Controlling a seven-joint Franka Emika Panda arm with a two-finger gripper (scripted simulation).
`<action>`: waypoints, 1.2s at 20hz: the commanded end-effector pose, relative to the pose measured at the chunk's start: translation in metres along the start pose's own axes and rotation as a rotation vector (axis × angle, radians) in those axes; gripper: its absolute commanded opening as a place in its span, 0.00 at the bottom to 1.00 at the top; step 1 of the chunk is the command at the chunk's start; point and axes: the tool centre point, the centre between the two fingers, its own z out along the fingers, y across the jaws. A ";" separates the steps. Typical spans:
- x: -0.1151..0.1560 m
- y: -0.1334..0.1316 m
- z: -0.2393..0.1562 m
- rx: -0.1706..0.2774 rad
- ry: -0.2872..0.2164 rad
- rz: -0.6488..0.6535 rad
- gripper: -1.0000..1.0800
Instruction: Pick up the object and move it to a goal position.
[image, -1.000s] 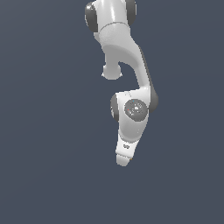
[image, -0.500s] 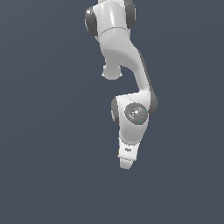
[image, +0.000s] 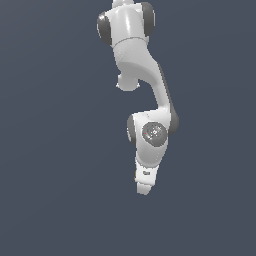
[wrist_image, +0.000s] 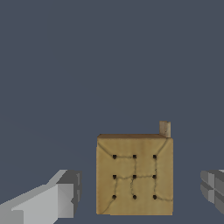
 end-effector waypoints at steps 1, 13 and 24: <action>0.000 -0.001 0.015 0.001 0.000 -0.002 0.96; 0.000 0.000 0.033 0.001 0.000 -0.003 0.00; 0.000 -0.001 0.031 0.002 0.000 -0.003 0.00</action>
